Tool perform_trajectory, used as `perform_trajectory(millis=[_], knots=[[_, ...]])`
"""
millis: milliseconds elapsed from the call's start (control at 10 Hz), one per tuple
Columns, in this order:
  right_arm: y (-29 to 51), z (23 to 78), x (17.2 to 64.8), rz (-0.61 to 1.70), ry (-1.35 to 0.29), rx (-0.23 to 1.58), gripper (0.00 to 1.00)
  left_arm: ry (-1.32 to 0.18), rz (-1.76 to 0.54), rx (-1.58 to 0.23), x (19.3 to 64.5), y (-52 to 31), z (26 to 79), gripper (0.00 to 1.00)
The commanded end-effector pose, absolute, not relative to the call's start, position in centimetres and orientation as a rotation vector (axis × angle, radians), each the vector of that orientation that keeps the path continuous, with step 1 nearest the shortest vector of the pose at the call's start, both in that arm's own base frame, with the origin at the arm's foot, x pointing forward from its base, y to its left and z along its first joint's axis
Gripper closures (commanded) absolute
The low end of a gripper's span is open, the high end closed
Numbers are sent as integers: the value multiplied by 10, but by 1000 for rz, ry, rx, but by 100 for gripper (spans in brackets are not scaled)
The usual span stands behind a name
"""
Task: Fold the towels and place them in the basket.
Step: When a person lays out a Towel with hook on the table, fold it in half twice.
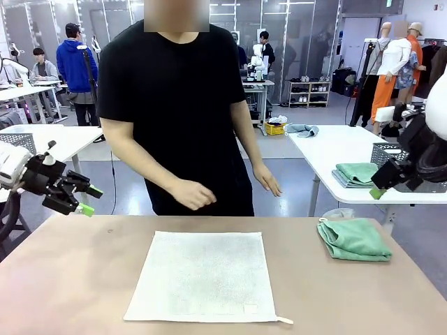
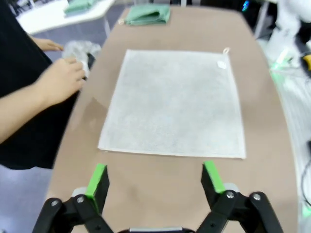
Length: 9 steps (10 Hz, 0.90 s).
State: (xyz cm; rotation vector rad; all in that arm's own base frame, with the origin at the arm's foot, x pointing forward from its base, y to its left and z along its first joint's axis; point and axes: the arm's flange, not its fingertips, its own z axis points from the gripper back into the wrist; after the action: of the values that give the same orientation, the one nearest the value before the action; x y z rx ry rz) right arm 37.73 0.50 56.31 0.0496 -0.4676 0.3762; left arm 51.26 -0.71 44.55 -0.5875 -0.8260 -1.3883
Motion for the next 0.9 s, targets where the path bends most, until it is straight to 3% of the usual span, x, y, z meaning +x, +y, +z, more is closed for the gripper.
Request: perform_trajectory(millis=[0,500,800], knots=[[31,579,384,558,-477,35,0,-745,-1391,-482,502,-43,475,0],[164,561,420,1017,-296,-102,0,-387,-1395,-238,486,-154,501,0],[233,523,427,1211,-214,-146,0,-310,-1478,-137,470,-192,497,0]])
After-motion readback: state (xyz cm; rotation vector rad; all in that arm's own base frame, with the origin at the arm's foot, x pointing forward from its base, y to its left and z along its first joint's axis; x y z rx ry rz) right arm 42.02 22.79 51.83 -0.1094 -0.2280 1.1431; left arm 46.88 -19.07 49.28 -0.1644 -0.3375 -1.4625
